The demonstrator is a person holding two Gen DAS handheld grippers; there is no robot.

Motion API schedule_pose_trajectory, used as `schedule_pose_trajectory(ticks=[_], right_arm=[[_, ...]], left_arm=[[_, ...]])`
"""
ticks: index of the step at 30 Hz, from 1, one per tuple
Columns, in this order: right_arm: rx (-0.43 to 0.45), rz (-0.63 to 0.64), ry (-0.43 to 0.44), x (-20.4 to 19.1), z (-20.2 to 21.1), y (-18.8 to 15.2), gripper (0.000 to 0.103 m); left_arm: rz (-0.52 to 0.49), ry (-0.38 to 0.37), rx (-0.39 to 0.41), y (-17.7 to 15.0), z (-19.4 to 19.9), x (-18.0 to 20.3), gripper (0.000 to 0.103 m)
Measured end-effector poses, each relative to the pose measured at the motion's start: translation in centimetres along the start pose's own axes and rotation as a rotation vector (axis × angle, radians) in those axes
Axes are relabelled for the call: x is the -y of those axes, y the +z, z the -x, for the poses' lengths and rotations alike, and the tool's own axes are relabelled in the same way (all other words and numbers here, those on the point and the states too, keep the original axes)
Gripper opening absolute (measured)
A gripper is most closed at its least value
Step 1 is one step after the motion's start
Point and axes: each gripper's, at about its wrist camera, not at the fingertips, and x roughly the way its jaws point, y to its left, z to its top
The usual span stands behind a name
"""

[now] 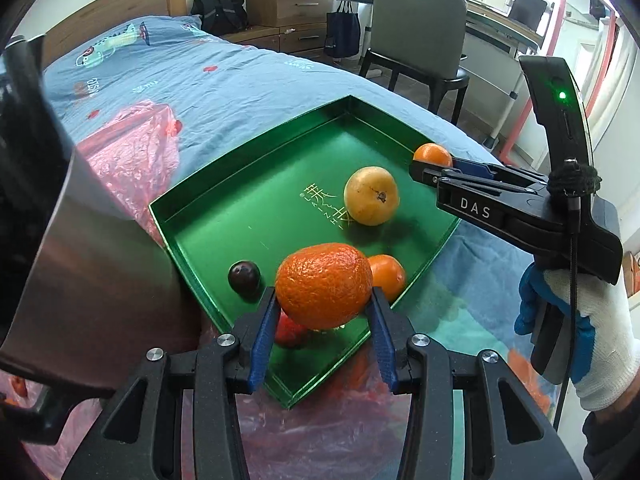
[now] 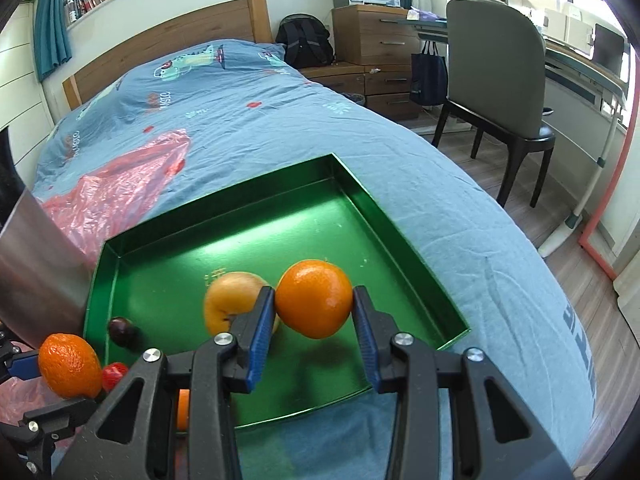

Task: Organize fruits
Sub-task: 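Open both tools to drop the orange and tangerine into the tray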

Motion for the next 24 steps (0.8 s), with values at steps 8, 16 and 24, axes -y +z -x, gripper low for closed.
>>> schedule_pose_trajectory(ticks=[8, 16, 24], right_arm=[[-0.057, 0.053, -0.027, 0.3, -3.4, -0.5, 0.065], [-0.073, 0.063, -0.044, 0.3, -4.3, -0.8, 0.065], [-0.055, 0.058, -0.058, 0.1, -2.6, -0.8, 0.092]], left_arm=[[0.012, 0.009, -0.055, 0.6, -4.0, -0.6, 0.039], [0.032, 0.008, -0.108, -0.1, -5.9, -1.2, 0.039], [0.017, 0.040, -0.082, -0.1, -4.1, -1.2, 0.041]])
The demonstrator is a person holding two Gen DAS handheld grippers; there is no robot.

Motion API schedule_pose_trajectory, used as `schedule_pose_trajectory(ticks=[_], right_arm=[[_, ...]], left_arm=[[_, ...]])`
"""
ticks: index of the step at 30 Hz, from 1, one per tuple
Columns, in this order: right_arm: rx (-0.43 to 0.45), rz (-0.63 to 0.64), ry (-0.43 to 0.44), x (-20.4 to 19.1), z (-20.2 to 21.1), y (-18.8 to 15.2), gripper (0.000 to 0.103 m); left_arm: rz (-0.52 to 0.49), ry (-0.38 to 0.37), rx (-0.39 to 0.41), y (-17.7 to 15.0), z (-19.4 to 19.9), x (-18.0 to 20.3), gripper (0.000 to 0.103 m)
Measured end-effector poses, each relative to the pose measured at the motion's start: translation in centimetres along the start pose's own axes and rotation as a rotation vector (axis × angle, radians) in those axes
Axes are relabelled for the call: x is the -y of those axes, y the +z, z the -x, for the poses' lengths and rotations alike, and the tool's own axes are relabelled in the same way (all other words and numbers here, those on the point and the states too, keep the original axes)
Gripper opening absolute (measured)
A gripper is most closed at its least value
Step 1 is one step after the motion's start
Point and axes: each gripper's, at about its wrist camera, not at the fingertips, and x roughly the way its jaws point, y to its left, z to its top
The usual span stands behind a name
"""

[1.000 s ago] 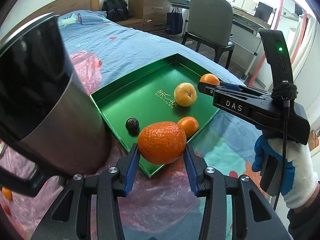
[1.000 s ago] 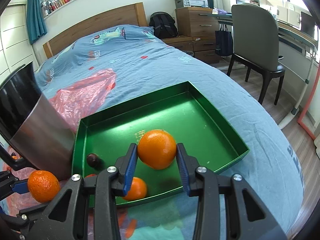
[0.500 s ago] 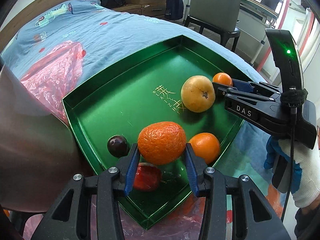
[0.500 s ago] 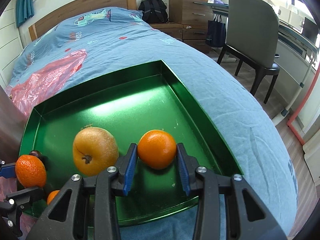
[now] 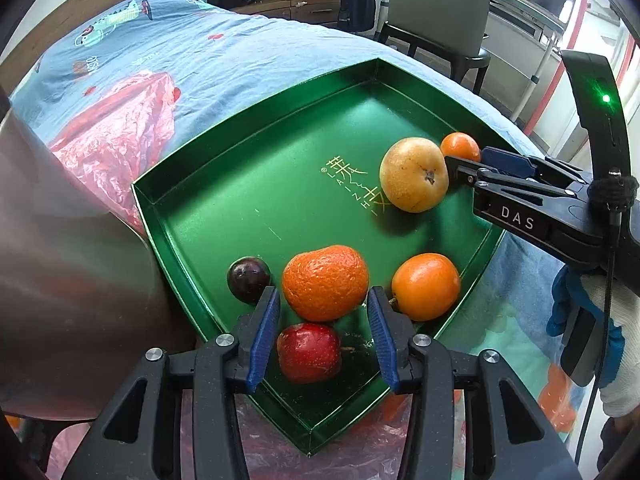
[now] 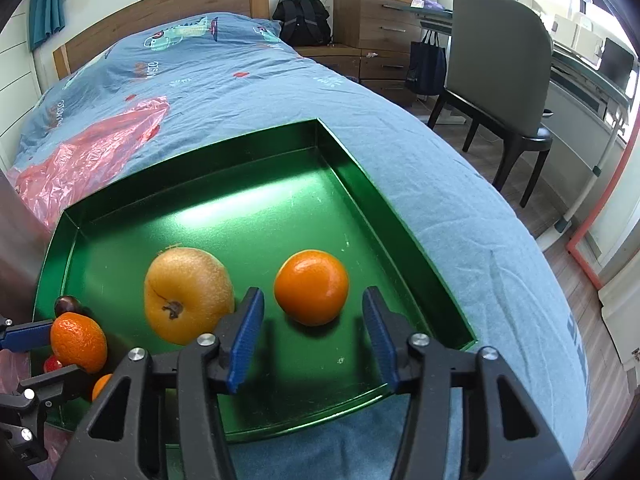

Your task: Organize fruits

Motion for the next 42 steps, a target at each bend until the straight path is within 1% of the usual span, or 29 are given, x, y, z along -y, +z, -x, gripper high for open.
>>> schedule_pose_trajectory(ticks=[3, 6, 7, 9, 13, 21, 29, 36, 42], right_arm=[[0.018, -0.003, -0.001, 0.0, 1.6, 0.2, 0.092], [0.035, -0.010, -0.003, -0.1, 3.4, 0.2, 0.093], [0.041, -0.015, -0.003, -0.1, 4.1, 0.1, 0.094], [0.052, -0.026, -0.003, -0.1, 5.5, -0.2, 0.101], [0.069, -0.040, 0.011, -0.7, 8.3, -0.9, 0.103], [0.096, -0.048, 0.066, -3.2, 13.5, -3.5, 0.103], [0.117, -0.015, 0.140, -6.9, 17.7, -6.2, 0.103], [0.126, 0.042, 0.197, -10.7, 20.3, -8.4, 0.103], [0.116, 0.081, 0.232, -13.4, 21.4, -10.1, 0.103]], left_arm=[[-0.007, 0.006, 0.023, -0.3, 1.7, 0.1, 0.044], [-0.018, 0.006, 0.046, -0.7, 3.6, 0.3, 0.045], [-0.020, 0.003, 0.053, -0.9, 4.3, 0.5, 0.045], [-0.024, -0.001, 0.070, -1.5, 5.8, 0.7, 0.049], [-0.032, 0.007, 0.094, -3.0, 8.5, 0.9, 0.051], [-0.016, 0.054, 0.119, -8.0, 13.2, 0.3, 0.054], [0.044, 0.122, 0.152, -13.1, 17.2, -1.7, 0.054], [0.110, 0.172, 0.169, -17.1, 19.5, -4.1, 0.055], [0.160, 0.212, 0.181, -20.0, 21.5, -6.6, 0.055]])
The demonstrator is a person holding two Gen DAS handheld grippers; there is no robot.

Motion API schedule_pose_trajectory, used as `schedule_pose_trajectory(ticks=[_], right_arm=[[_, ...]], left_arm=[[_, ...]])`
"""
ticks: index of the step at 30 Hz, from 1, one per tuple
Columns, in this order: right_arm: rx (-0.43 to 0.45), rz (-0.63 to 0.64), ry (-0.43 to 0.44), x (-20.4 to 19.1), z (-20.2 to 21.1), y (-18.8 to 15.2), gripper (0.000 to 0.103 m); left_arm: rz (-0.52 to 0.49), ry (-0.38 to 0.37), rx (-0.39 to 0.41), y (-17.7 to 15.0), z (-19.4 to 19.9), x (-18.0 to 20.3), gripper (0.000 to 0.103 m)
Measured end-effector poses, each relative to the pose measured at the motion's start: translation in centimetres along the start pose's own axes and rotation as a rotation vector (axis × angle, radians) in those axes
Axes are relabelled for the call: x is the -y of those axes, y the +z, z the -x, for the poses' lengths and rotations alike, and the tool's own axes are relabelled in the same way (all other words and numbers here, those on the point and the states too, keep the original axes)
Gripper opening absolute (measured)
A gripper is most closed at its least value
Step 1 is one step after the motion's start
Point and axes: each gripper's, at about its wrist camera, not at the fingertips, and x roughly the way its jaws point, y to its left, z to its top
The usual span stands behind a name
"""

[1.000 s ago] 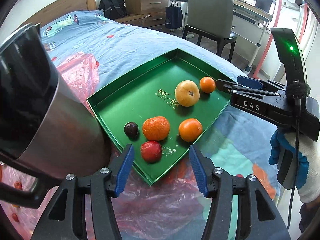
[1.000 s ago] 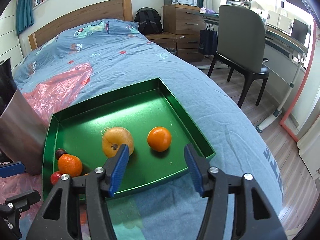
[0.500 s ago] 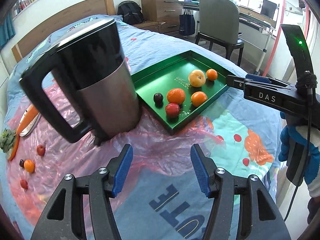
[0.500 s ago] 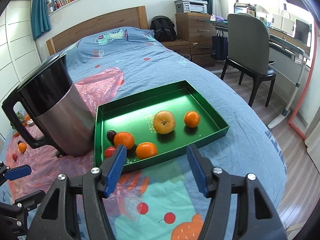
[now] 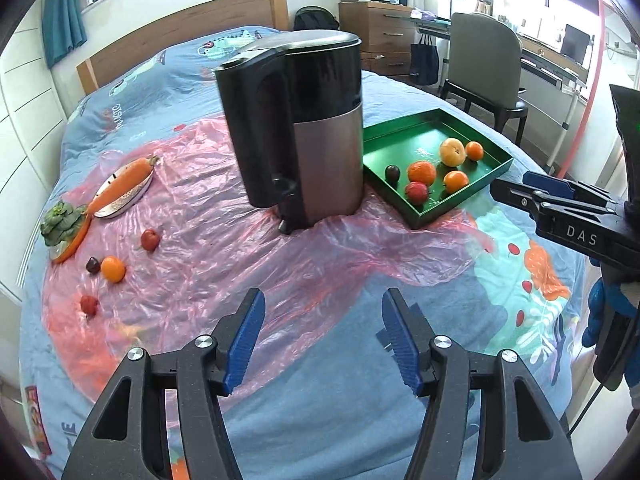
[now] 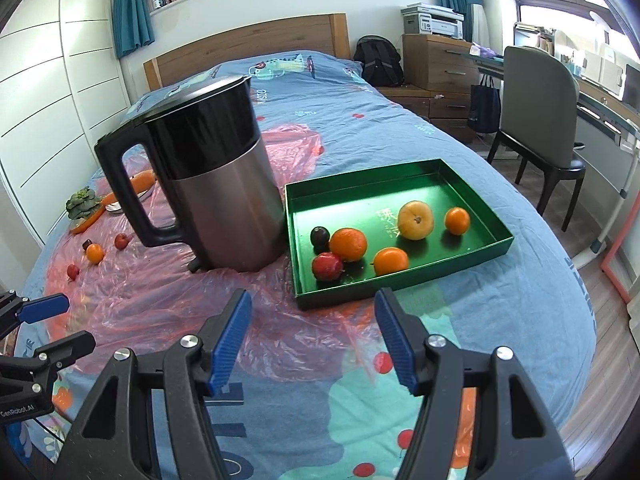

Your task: Organize fruits

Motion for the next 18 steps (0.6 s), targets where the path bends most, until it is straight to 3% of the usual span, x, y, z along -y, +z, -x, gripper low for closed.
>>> schedule_pose_trajectory(ticks=[18], right_arm=[[-0.106, 0.134, 0.088, -8.1, -0.7, -4.7, 0.103]], left_arm=[[0.113, 0.085, -0.017, -5.3, 1.8, -6.2, 0.055]])
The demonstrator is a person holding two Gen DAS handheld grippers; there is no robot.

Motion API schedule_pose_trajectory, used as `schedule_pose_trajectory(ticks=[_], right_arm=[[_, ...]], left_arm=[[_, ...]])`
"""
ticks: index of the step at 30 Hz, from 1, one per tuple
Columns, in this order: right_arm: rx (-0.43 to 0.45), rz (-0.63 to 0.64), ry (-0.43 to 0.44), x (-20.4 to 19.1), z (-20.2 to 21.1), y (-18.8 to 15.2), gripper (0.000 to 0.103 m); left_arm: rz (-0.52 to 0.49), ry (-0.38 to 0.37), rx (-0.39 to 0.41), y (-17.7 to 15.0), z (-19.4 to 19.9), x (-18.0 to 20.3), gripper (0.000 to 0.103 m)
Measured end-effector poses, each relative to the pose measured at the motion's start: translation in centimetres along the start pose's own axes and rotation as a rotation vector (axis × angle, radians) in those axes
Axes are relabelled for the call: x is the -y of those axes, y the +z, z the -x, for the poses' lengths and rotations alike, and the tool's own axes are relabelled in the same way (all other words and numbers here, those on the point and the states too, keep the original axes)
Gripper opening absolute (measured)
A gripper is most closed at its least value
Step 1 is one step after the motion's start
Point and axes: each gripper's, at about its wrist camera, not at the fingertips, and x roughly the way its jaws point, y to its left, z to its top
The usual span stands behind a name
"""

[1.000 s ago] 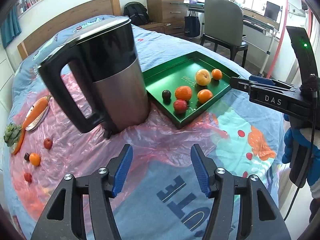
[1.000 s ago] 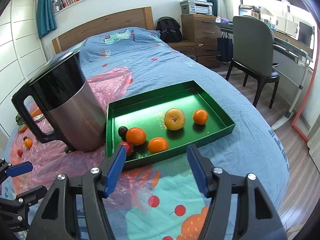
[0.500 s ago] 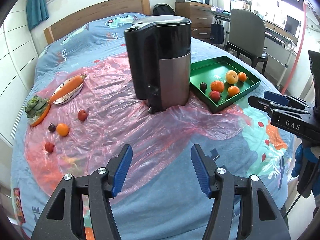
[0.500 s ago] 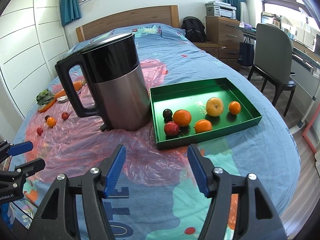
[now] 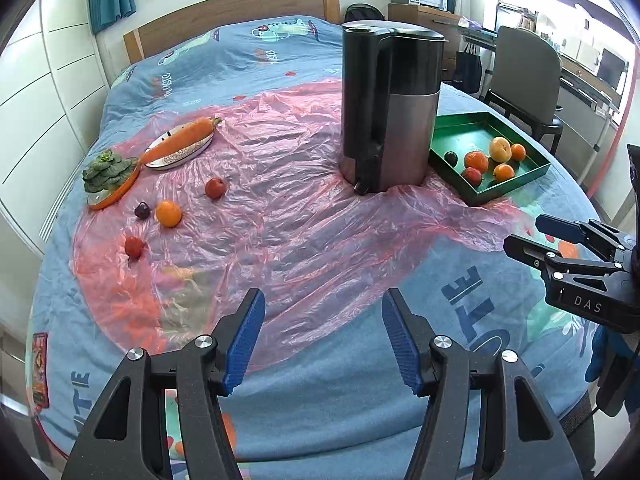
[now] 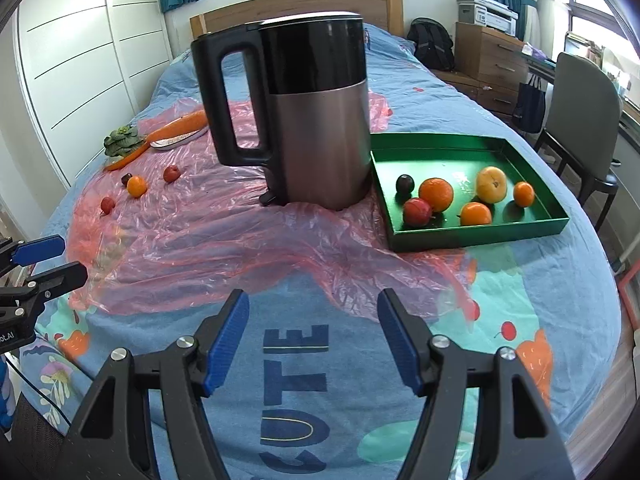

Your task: Organize fruits

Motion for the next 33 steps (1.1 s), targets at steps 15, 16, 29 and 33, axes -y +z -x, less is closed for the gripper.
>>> schedule_pose_trajectory(ticks=[15, 16, 29, 33], right_arm=[[-0.054, 0.144, 0.073, -7.4, -2.6, 0.7, 0.103], [-0.054, 0.153, 0.079, -7.9, -2.8, 0.8, 0.103], [-0.091, 0.229, 0.159, -14.1, -6.8, 2.7, 0.103], [-0.106, 0.250, 0.181, -15.7, -8.3, 3.4, 0.103]], left_arm=[[0.192, 0.114, -0.008, -3.7, -2.1, -8.6, 0.056], [0.211, 0.126, -0.005, -4.0, -2.2, -9.5, 0.056], [0.328, 0.281, 0.014, -6.2, -3.6, -18.0, 0.056], [0.368, 0.289, 0.015, -6.4, -4.3, -20.0, 0.056]])
